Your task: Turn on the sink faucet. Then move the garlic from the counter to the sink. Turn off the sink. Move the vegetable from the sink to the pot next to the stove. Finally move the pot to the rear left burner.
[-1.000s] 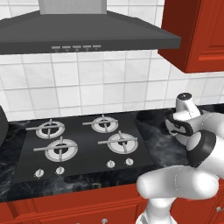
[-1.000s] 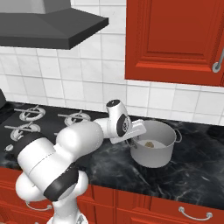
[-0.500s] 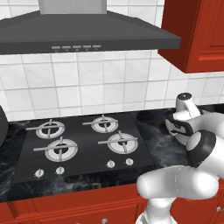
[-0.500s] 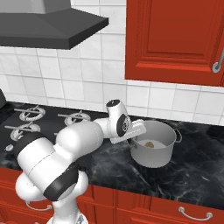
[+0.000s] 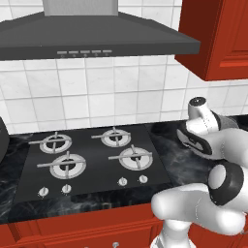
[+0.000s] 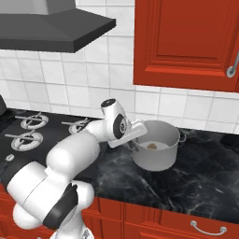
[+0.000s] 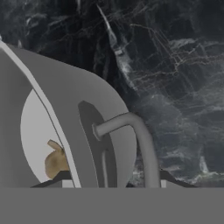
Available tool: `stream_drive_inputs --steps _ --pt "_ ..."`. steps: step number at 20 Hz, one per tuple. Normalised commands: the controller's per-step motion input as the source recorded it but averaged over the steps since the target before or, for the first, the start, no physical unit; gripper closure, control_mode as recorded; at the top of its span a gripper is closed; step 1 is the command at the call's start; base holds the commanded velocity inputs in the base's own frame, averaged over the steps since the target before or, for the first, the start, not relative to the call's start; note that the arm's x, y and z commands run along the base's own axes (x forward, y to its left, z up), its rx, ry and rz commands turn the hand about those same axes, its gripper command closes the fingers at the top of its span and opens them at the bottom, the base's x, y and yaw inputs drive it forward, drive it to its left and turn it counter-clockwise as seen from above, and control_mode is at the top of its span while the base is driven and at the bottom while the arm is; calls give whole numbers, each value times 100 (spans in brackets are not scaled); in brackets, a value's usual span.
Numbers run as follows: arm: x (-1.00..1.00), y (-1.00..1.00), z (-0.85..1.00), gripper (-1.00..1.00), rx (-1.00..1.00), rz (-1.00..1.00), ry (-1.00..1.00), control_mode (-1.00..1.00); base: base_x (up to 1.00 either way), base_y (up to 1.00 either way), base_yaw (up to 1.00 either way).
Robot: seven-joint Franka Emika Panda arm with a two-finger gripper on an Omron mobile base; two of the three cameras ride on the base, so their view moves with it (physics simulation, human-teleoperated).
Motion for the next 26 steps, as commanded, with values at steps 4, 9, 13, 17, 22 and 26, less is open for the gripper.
stream_drive_inputs --steps 4,9,13,17,22,26 --pt "0 53 51 100 -6 13 0 -100 0 0 0" --pt "0 63 49 100 -4 18 0 -100 0 0 0" --pt "3 71 40 100 0 22 0 -100 0 0 0" --pt "3 70 35 100 0 26 0 -100 0 0 0" --pt "7 80 25 100 0 28 0 -100 0 0 0" --pt "5 85 25 100 0 29 0 -100 0 0 0"
